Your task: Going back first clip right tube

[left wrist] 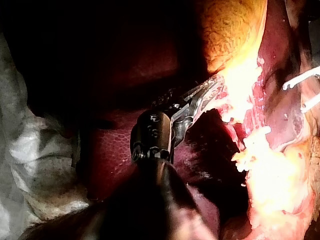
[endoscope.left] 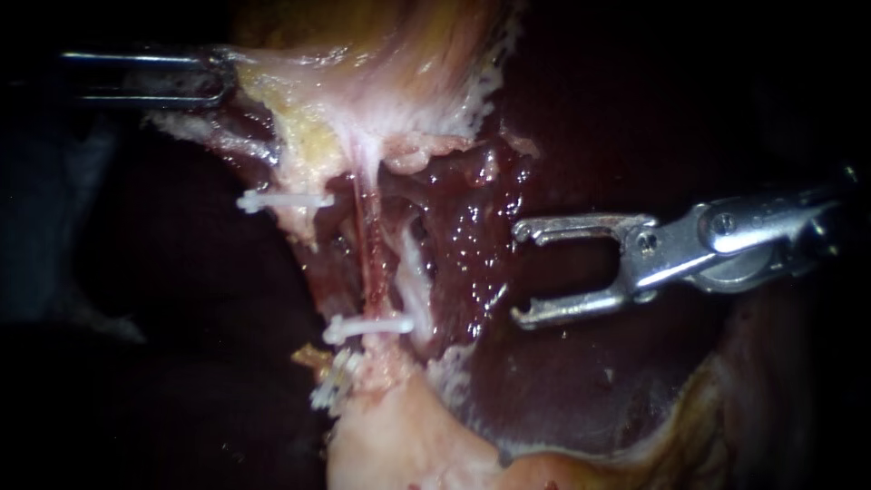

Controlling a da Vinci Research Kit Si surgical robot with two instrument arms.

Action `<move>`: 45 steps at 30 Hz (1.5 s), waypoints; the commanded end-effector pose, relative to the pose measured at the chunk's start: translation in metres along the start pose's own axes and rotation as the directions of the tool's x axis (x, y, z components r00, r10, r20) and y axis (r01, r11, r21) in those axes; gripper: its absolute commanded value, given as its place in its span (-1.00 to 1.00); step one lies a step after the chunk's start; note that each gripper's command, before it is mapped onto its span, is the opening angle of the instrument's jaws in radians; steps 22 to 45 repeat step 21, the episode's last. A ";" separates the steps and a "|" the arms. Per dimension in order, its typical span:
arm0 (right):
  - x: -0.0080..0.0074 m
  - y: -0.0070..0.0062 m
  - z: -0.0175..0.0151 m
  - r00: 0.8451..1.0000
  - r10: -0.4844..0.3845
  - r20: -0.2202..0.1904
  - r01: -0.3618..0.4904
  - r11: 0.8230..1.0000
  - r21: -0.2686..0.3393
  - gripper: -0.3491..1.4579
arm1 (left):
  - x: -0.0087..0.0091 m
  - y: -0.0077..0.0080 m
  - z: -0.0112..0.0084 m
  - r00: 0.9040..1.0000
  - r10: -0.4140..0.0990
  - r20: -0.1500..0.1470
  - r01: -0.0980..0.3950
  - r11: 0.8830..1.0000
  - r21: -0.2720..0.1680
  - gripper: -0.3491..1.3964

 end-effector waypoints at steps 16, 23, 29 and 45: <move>-0.0002 0.0000 0.0001 1.000 -0.001 0.000 0.001 1.000 0.000 -0.06 | -0.0026 -0.0012 0.0048 1.000 0.018 0.003 -0.018 1.000 0.006 -1.00; -0.0002 0.0000 0.0001 1.000 -0.001 0.000 0.001 1.000 0.000 -0.06 | -0.0025 -0.0013 0.0046 1.000 0.018 0.004 -0.018 1.000 0.005 -1.00; -0.0002 0.0000 0.0001 1.000 -0.001 0.000 0.001 1.000 0.000 -0.06 | -0.0025 -0.0013 0.0046 1.000 0.018 0.004 -0.018 1.000 0.005 -1.00; -0.0002 0.0000 0.0001 1.000 -0.001 0.000 0.001 1.000 0.000 -0.06 | -0.0025 -0.0013 0.0046 1.000 0.018 0.004 -0.018 1.000 0.005 -1.00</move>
